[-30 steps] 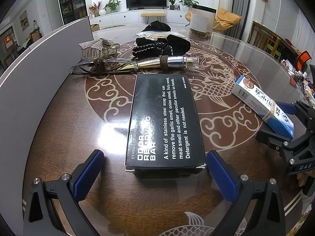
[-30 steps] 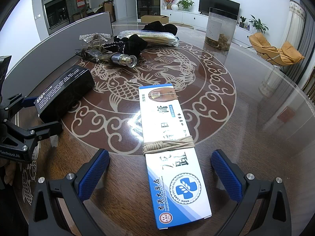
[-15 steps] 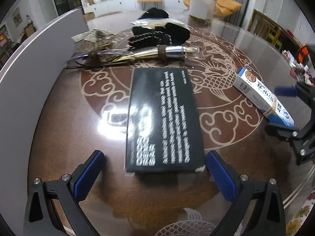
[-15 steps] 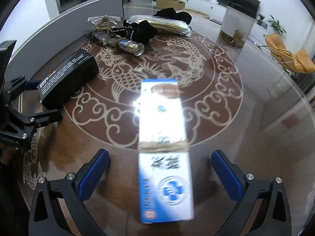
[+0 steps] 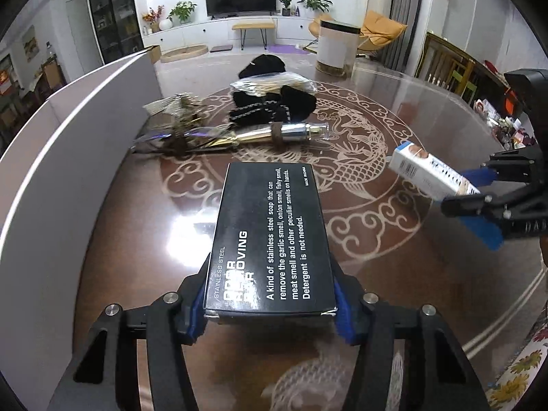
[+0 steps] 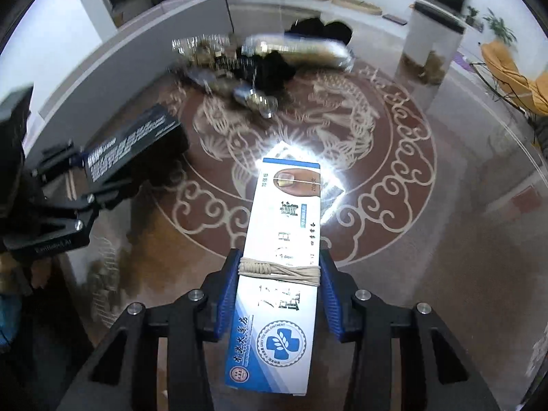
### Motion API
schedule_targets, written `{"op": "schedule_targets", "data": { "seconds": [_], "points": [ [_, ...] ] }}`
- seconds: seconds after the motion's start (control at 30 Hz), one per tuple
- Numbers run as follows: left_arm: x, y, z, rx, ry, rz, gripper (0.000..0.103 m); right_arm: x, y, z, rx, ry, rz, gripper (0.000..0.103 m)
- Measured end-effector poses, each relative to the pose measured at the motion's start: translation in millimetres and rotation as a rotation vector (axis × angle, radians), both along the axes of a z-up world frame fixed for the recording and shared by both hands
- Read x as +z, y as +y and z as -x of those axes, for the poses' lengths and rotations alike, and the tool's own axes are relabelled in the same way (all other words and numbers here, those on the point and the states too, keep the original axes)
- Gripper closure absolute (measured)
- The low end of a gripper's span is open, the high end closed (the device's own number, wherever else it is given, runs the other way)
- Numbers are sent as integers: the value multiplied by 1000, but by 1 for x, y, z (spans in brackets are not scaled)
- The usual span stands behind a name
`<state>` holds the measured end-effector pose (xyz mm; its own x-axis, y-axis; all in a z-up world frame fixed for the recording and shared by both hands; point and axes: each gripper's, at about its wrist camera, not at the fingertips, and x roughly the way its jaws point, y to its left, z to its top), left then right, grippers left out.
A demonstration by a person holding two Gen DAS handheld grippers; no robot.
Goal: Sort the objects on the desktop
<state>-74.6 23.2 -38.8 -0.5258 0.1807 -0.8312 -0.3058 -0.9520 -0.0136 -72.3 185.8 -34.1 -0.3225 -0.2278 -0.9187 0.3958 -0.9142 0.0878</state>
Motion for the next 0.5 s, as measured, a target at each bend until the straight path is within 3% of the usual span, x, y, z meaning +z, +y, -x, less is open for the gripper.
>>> {"op": "schedule_targets", "data": {
  "seconds": [0.13,0.3,0.5],
  "points": [
    [19,-22,-15,25,8,-36,45,15,2,-9,-29,19,34,59],
    [74,-68,-29,70,72,-109,45,59,-19,-8,-9,97,108,59],
    [133,-181,-23,244,117,-159,45,116,-112,22,118,178,216,59]
  ]
}}
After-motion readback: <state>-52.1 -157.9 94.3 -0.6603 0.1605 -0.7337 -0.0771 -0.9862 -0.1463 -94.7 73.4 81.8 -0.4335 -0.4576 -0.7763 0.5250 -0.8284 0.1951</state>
